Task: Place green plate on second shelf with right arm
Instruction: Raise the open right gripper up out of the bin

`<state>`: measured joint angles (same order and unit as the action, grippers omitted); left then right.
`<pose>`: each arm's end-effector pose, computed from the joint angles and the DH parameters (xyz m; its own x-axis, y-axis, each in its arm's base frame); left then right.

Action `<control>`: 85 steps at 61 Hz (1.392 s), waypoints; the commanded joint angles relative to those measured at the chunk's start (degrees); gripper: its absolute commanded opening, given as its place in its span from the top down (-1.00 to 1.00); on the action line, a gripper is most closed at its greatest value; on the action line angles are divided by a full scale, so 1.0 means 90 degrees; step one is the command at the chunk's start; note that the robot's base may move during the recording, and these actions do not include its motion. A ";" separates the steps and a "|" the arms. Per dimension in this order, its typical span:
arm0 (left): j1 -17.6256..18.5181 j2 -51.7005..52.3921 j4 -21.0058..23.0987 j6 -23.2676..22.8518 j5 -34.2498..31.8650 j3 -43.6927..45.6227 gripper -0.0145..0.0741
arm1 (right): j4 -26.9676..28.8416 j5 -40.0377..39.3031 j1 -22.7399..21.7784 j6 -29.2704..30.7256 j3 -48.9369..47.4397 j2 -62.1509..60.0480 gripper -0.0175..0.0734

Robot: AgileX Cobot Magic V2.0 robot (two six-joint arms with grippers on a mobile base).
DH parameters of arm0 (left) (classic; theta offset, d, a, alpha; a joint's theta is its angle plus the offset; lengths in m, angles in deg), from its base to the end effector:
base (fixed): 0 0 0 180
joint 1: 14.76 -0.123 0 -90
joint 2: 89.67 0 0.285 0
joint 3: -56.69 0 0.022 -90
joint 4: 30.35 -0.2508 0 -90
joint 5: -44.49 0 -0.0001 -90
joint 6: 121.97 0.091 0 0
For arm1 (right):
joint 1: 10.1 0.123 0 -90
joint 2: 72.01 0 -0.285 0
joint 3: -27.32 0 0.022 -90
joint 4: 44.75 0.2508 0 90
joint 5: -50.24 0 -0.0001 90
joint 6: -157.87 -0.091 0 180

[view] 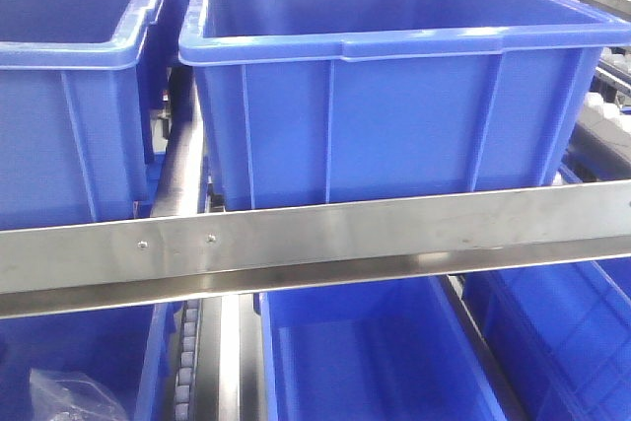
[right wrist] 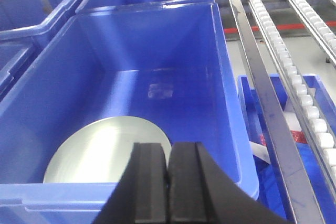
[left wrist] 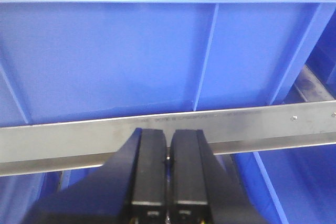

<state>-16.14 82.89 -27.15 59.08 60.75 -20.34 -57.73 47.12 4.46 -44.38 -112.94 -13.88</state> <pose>0.0543 -0.0001 0.1890 -0.1853 -0.0398 -0.9819 -0.0153 0.9992 -0.0376 0.1852 0.0492 0.3447 -0.1229 0.1348 -0.9832 -0.2466 0.9555 0.1618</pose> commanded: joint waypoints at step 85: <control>0.0050 0.0135 0.0015 0.0000 -0.0488 -0.0254 0.39 | -0.0304 0.0150 -0.1238 0.0066 0.4297 -0.5776 0.50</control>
<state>-16.14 82.89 -27.15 59.08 60.75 -20.34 -59.79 52.49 -6.21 -44.19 -73.86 -64.81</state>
